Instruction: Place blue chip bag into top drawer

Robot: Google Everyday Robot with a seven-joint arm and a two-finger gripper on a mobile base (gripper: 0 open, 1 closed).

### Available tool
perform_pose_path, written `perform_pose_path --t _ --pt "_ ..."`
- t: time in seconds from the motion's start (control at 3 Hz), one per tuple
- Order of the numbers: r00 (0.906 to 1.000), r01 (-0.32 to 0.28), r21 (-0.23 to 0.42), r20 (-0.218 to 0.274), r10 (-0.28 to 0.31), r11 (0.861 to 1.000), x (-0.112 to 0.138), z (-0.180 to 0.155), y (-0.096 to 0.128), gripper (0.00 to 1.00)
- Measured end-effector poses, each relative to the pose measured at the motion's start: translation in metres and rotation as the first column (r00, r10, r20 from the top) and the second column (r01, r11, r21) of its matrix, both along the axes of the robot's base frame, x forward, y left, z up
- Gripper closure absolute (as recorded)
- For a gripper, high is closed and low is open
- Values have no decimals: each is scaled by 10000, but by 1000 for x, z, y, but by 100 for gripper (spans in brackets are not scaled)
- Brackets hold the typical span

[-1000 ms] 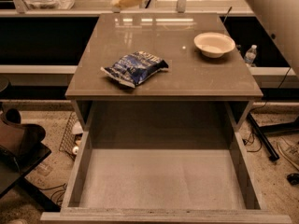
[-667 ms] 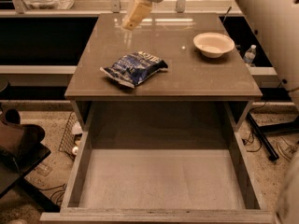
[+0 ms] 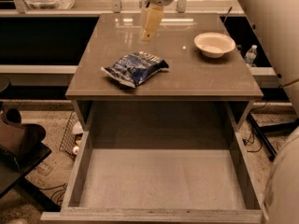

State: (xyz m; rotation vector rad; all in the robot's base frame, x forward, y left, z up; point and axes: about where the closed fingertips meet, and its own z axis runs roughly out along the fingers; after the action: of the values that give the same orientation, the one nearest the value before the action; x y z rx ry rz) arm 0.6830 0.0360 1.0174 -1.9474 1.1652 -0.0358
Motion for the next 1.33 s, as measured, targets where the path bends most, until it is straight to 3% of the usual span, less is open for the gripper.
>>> perform_pose_path --t 0.33,1.0,1.33 --pt "10000 0 0 0 0 10000 0 0 0 0" --pt "9972 -437 -803 -641 386 9958 -8 -47 4 0" --pt "9875 -1346 -2054 -1083 1142 9694 -11 -106 10 0"
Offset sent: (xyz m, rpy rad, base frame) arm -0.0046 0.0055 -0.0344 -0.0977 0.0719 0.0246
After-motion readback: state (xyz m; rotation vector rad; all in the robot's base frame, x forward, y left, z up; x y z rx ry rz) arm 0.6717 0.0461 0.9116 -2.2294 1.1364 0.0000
